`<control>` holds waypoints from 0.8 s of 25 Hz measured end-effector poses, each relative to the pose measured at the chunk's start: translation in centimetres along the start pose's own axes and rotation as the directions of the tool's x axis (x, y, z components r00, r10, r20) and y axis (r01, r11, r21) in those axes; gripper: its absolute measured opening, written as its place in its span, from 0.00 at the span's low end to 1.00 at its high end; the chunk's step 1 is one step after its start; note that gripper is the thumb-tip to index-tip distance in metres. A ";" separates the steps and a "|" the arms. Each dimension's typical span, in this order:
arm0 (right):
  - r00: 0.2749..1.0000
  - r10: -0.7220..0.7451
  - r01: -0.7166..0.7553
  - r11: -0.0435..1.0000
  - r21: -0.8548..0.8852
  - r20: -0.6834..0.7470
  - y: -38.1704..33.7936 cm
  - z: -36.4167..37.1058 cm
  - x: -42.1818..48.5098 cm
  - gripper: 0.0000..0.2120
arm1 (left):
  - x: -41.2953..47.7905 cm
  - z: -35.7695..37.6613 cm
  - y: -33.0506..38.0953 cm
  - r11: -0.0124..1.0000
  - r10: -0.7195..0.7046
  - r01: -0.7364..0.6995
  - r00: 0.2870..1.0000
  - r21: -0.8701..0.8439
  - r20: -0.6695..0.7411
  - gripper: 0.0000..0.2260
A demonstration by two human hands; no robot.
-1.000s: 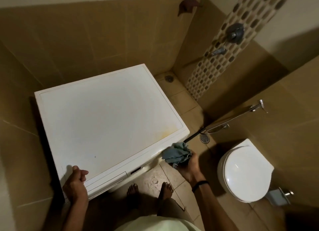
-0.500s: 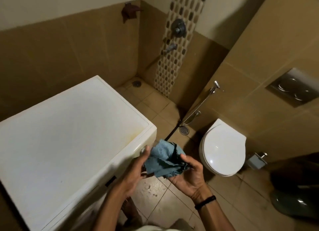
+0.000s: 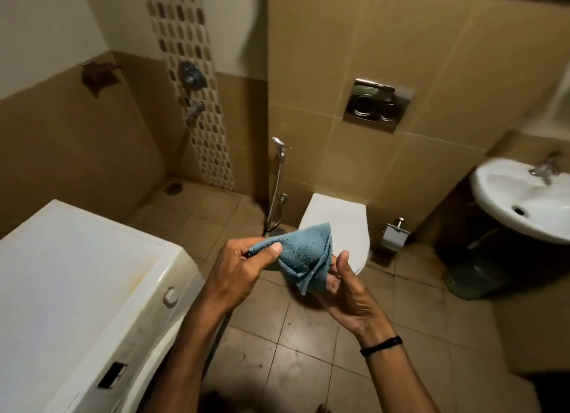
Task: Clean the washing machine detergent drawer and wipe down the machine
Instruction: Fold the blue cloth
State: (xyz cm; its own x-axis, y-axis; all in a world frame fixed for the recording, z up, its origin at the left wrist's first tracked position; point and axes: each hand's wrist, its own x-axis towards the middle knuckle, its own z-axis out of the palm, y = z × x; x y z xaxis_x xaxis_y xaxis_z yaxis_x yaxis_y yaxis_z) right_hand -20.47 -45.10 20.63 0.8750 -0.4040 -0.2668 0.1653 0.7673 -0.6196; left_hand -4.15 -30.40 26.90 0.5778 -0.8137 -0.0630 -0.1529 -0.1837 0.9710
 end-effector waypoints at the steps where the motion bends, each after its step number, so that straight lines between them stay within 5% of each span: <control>1: 1.000 -0.022 0.021 0.997 -0.068 -0.013 -1.7 -1.2 -1.5 0.43 | 0.5 2.1 1.3 1.000 0.023 -0.023 0.999 0.006 0.034 0.13; 5: 0.970 -0.187 0.126 0.934 -0.335 -0.157 -7.1 -7.0 -6.4 0.20 | 3.4 10.9 3.7 0.986 -0.060 0.077 0.992 -0.147 0.115 0.11; 9: 0.868 -0.369 0.215 0.883 -0.418 -0.333 -12.4 -13.7 -12.1 0.14 | 6.7 21.1 4.6 0.915 -0.251 0.320 0.928 -0.247 0.274 0.20; 11: 0.793 -0.449 0.224 0.843 -0.490 -0.411 -14.9 -16.3 -14.7 0.13 | 8.2 25.9 5.7 0.905 -0.282 0.365 0.899 -0.218 0.335 0.10; 16: 0.622 -0.580 0.279 0.792 -0.543 -0.526 -22.1 -23.4 -18.4 0.13 | 14.3 38.0 7.7 0.960 -0.174 0.260 0.848 -0.107 0.500 0.13; 20: 0.535 -0.579 0.315 0.812 -0.491 -0.615 -26.4 -30.6 -18.4 0.13 | 19.4 48.4 6.9 0.968 -0.244 0.242 0.836 0.069 0.492 0.12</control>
State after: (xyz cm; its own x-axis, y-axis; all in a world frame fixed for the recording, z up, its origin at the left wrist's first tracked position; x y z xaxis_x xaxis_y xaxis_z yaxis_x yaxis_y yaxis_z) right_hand -54.89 -73.14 19.26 0.0927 -0.9670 -0.2375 0.1863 0.2511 -0.9499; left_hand -32.82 -74.16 21.23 0.1261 -0.9063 -0.4033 -0.0631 -0.4131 0.9085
